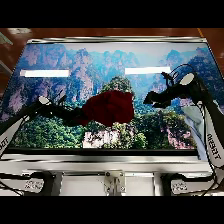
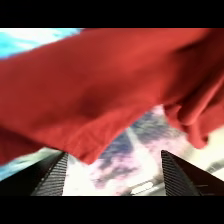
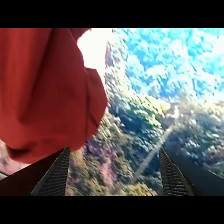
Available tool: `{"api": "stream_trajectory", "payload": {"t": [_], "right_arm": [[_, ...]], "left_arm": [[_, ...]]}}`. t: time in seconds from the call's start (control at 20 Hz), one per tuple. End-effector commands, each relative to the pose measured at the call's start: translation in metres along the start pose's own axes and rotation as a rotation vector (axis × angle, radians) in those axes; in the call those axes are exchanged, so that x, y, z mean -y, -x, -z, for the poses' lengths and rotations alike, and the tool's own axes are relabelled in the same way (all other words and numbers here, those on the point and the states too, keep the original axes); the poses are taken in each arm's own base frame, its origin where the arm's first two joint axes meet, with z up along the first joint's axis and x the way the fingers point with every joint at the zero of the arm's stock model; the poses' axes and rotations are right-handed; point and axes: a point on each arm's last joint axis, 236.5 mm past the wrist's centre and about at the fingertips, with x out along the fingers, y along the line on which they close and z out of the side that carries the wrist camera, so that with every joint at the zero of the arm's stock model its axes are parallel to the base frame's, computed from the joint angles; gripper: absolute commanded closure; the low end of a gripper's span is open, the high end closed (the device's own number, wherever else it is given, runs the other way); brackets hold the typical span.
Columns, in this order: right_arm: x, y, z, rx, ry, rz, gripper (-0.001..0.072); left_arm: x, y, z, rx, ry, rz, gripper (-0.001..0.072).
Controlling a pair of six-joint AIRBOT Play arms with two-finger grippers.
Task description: Fold the shirts.
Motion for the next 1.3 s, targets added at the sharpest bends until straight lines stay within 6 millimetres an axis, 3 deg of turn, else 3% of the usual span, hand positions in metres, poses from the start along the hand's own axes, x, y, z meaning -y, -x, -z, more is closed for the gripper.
{"api": "stream_trajectory", "payload": {"t": [0.0, 0.1, 0.2, 0.25, 0.3, 0.4, 0.5, 0.7, 0.85, 0.95, 1.1, 1.2, 1.25], "right_arm": [[-0.008, 0.000, -0.008, 0.032, -0.023, -0.036, 0.0029], [-0.010, -0.010, -0.004, 0.006, -0.022, -0.037, 0.0029], [-0.018, -0.033, 0.007, -0.057, -0.005, -0.042, 0.0029], [-0.023, -0.046, 0.012, -0.084, 0.011, -0.042, 0.0029], [-0.028, -0.061, 0.018, -0.112, 0.029, -0.044, 0.0029], [-0.031, -0.086, 0.030, -0.171, 0.030, -0.049, 0.0029], [-0.038, -0.100, 0.033, -0.190, -0.003, -0.100, 0.0029], [-0.061, -0.104, 0.017, -0.128, -0.043, -0.209, 0.0040], [-0.061, -0.104, 0.011, -0.103, -0.046, -0.207, 0.0350], [-0.061, -0.104, 0.004, -0.076, -0.054, -0.210, 0.0648], [-0.068, -0.089, -0.005, -0.032, 0.013, -0.214, 0.0648], [-0.076, -0.060, -0.021, 0.056, 0.076, -0.217, 0.0648], [-0.082, -0.037, -0.030, 0.112, 0.131, -0.219, 0.0648]], "left_arm": [[0.008, -0.012, -0.018, 0.084, 0.011, 0.024, 0.0047], [0.008, -0.013, -0.018, 0.085, 0.007, 0.022, 0.0212], [0.010, -0.012, -0.017, 0.078, -0.002, 0.025, 0.0537], [0.013, -0.011, -0.014, 0.064, -0.033, 0.030, 0.0637], [0.017, -0.009, -0.010, 0.041, -0.092, 0.038, 0.0666], [0.028, 0.000, -0.004, 0.004, -0.154, 0.061, 0.0667], [0.038, 0.013, -0.010, 0.038, -0.185, 0.072, 0.0667], [0.047, 0.032, -0.021, 0.099, -0.257, 0.083, 0.0667], [0.054, 0.042, -0.030, 0.127, -0.291, 0.089, 0.0667], [0.063, 0.049, -0.036, 0.150, -0.319, 0.097, 0.0667], [0.082, 0.068, -0.047, 0.205, -0.362, 0.113, 0.0667], [0.097, 0.092, -0.057, 0.266, -0.411, 0.111, 0.0667], [0.107, 0.111, -0.064, 0.314, -0.452, 0.103, 0.0668]]}}
